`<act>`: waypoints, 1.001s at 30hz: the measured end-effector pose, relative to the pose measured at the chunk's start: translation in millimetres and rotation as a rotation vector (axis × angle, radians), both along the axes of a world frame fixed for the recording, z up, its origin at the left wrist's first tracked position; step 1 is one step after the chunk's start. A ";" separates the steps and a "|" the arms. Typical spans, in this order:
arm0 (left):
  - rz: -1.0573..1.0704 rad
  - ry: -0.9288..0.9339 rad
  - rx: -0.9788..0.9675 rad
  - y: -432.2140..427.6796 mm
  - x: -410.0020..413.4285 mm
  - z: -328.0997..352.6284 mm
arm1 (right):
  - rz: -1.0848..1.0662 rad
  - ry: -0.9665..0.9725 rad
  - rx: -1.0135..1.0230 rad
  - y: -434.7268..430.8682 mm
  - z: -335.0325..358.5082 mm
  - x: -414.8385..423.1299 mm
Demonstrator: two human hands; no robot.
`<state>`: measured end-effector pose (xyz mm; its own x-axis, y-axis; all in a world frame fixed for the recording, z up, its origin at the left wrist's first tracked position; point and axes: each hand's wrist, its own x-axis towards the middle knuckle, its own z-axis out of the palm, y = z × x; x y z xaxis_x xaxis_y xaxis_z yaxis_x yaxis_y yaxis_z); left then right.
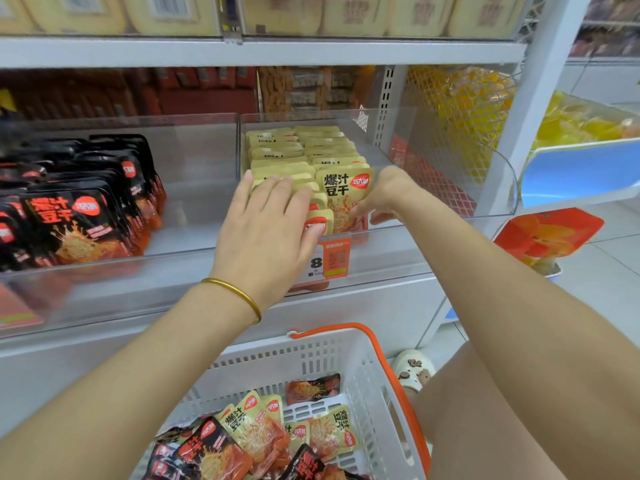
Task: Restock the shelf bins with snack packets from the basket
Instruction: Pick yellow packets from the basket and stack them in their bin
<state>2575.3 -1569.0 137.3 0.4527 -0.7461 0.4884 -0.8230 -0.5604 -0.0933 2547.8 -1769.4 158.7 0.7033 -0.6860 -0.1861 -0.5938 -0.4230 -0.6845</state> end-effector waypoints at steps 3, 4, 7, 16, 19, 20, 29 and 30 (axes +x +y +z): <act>-0.095 -0.014 -0.146 9.2 -5.1 4.1 | -0.056 -0.031 -0.115 9.3 18.4 -16.0; -0.142 -0.037 -0.220 15.0 -8.9 3.1 | -0.071 -0.070 -0.191 15.8 24.7 -26.2; -0.247 -0.081 -0.410 42.6 -25.2 -12.5 | 0.017 -0.246 -0.277 47.1 37.0 -73.7; -0.173 0.240 0.265 112.0 -15.3 -147.0 | 0.755 0.755 -0.039 125.8 -122.8 -39.7; -0.128 0.334 0.356 110.8 -11.6 -162.9 | 0.869 0.833 -0.208 119.4 -211.3 -30.9; -0.125 0.351 0.354 109.7 -10.4 -166.5 | 0.904 0.832 -0.272 116.6 -241.3 -34.2; -0.082 0.441 0.297 109.9 -8.1 -177.4 | 0.863 0.963 -0.541 125.3 -381.7 -85.0; -0.074 0.455 0.297 110.3 -7.7 -177.3 | 0.864 0.959 -0.574 126.3 -387.0 -85.4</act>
